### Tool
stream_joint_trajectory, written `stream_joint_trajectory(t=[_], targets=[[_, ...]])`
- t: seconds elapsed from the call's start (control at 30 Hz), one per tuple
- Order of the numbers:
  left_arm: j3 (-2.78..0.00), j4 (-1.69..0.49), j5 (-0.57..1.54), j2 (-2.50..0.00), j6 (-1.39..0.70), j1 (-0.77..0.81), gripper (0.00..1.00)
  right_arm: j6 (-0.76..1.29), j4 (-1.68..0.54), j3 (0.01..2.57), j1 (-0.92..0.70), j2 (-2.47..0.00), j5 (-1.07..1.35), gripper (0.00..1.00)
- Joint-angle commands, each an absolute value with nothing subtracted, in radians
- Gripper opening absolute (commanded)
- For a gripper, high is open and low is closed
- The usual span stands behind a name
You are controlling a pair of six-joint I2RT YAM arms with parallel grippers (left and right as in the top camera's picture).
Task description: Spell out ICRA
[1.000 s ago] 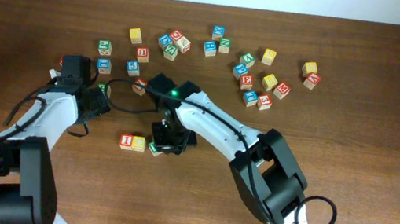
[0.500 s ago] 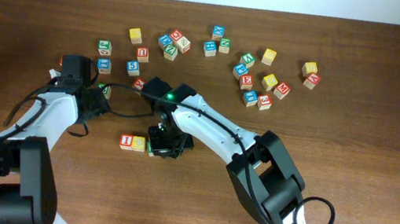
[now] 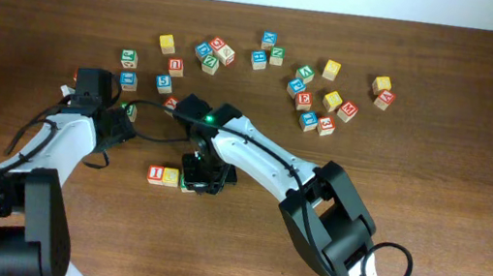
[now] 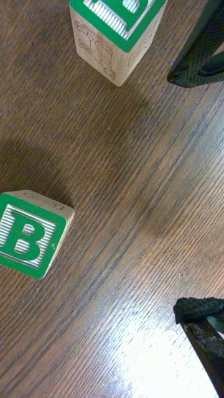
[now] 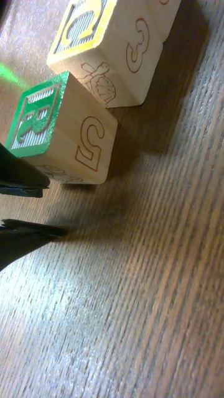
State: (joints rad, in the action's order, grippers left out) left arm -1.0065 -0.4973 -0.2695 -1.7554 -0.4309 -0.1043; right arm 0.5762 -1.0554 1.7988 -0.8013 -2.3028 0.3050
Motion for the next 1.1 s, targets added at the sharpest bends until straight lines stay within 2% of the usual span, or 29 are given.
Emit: stream_joint_trajectory(t=[0.0, 0.33, 1.07], targets=[[-1.016, -0.498, -0.269, -1.763, -0.433, -0.105, 0.99, 0.585, -1.074, 1.789, -0.813, -2.316, 0.313, 0.09], [-1.016, -0.498, -0.269, -1.763, -0.433, -0.105, 0.99, 0.585, -1.127, 1.789, -0.852, -2.316, 0.337, 0.1], [-1.016, -0.498, -0.269, -1.763, -0.433, -0.105, 0.99, 0.585, -1.055, 1.789, -0.863, -2.316, 0.317, 0.13]])
